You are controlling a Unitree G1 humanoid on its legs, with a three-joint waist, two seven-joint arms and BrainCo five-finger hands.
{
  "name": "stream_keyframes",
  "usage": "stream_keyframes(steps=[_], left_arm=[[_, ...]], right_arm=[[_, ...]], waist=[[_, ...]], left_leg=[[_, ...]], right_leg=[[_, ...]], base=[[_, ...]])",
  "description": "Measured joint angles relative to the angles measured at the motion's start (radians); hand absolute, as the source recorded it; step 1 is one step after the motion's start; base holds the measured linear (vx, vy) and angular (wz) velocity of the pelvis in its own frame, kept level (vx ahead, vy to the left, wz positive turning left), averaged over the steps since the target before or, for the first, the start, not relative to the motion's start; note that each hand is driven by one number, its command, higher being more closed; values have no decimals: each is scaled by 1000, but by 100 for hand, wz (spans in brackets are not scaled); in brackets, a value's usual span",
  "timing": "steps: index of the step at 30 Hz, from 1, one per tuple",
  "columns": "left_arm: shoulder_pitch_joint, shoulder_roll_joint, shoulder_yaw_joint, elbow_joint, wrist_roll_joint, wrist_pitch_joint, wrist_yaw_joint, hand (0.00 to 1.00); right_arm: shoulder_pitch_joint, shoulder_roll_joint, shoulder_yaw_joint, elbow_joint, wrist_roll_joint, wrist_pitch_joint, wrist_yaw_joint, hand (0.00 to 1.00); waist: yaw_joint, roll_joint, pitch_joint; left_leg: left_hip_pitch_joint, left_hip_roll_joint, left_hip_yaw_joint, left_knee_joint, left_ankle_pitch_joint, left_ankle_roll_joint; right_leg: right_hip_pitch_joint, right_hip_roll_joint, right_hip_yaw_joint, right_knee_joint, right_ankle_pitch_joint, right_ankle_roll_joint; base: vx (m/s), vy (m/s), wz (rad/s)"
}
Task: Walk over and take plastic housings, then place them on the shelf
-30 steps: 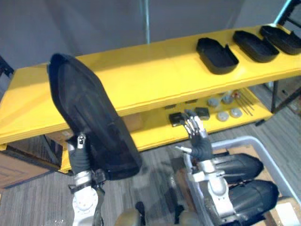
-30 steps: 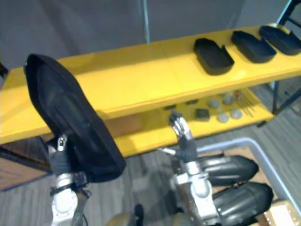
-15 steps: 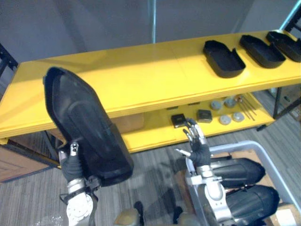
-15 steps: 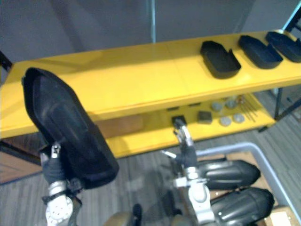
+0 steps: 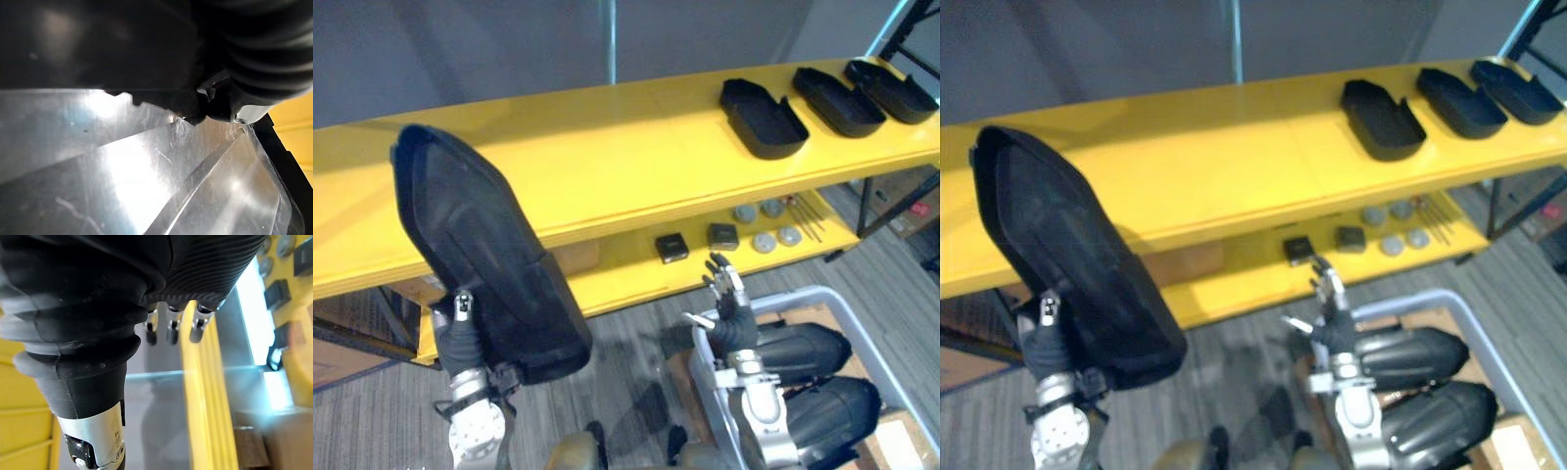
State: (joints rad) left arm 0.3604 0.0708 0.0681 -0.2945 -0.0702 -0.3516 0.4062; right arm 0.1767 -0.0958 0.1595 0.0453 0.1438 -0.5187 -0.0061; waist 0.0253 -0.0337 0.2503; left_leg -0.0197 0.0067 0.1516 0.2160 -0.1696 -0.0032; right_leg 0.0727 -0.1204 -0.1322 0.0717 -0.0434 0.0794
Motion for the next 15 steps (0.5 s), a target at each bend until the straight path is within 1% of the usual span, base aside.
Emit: stream_keyframes(steps=[1, 3, 4, 5, 6, 7, 9, 10, 11, 12, 13, 14, 15], left_arm=[[-1, 0, -4, 1, -1, 0, -1, 100], [-6, -1, -4, 18, -6, 0, -22, 100], [-7, -1, -4, 28, -8, 1, -34, 100], [-9, 0, 1, 32, -11, 1, -51, 100], [-2, 2, 3, 32, -11, 1, -63, 100], [9, 5, 5, 35, -11, 1, -67, 100], [29, 6, 8, 36, -11, 3, -69, 100], [39, 11, 12, 36, -11, 4, -68, 100], [44, 20, 17, 37, -9, 6, -64, 100], [44, 20, 14, 37, -6, 10, -62, 100], [44, 20, -1, 37, 0, 13, -56, 100], [43, 20, -4, 37, 0, 13, -56, 100], [39, 19, -5, 36, 0, 13, -55, 100]], right_arm=[[4, -2, -10, 1, 1, 2, 3, 0], [24, -4, -28, 4, 0, 3, -3, 0], [34, -4, -34, 4, -1, 3, -15, 0], [38, -2, -42, 12, -1, 3, -29, 0], [41, 4, -40, 19, -1, 3, -38, 0], [51, 12, -37, 21, -2, 3, -39, 0], [62, 16, -16, 22, 1, 2, -38, 0], [68, 15, -4, 19, 0, 1, -37, 0], [73, 14, 2, 19, 0, -2, -36, 0], [76, 10, 1, 19, 1, -3, -36, 0], [75, -9, 0, 19, 0, -6, -39, 0], [71, -16, 0, 19, -4, -11, -44, 0], [58, -29, -1, 19, -23, -25, -62, 0]], waist=[[-1, 0, 0], [-11, 7, 6], [-18, 16, 20], [-22, 16, 47], [-23, 14, 59], [-23, 14, 60], [-20, 0, 53], [-17, -8, 49], [-18, -15, 46], [-22, -13, 47], [-29, 5, 45], [-29, 15, 47], [-30, 34, 51]], left_leg=[[0, -1, -3, 2, -1, 1], [3, -1, -25, 26, -16, 7], [9, 2, -39, 49, -28, 11], [42, 4, -43, 64, -41, 18], [59, 4, -40, 72, -54, 31], [58, 2, -40, 83, -65, 36], [44, 2, -37, 114, -86, 38], [31, -2, -36, 131, -101, 25], [17, -11, -39, 154, -115, 19], [13, -14, -46, 163, -120, 17], [-5, 1, -55, 182, -131, 12], [-14, 6, -56, 186, -133, 9], [-31, 18, -58, 197, -130, 4]], right_leg=[[-1, -1, -3, 9, -2, -2], [-23, -5, -6, 104, -30, -17], [-43, -7, -2, 197, -50, -31], [-82, -16, 4, 343, -68, -51], [-126, -22, 15, 445, -86, -60], [-146, -19, 38, 474, -105, -67], [-173, 2, 66, 405, -112, -55], [-177, 13, 78, 322, -105, -47], [-183, 20, 90, 266, -78, -35], [-179, 19, 87, 261, -63, -16], [-177, 31, 78, 241, -54, -16], [-178, 37, 76, 228, -44, -25], [-181, 47, 71, 205, -28, -25]], base=[[-12, 9, 11], [-24, 27, 22], [-47, 70, 22], [-69, 85, 9], [-78, 76, 0], [-77, 41, -1], [-36, 12, 0], [0, 0, 0], [-13, -38, 13], [53, -65, 20], [72, -43, 15], [124, -27, 8], [141, -17, 0]])
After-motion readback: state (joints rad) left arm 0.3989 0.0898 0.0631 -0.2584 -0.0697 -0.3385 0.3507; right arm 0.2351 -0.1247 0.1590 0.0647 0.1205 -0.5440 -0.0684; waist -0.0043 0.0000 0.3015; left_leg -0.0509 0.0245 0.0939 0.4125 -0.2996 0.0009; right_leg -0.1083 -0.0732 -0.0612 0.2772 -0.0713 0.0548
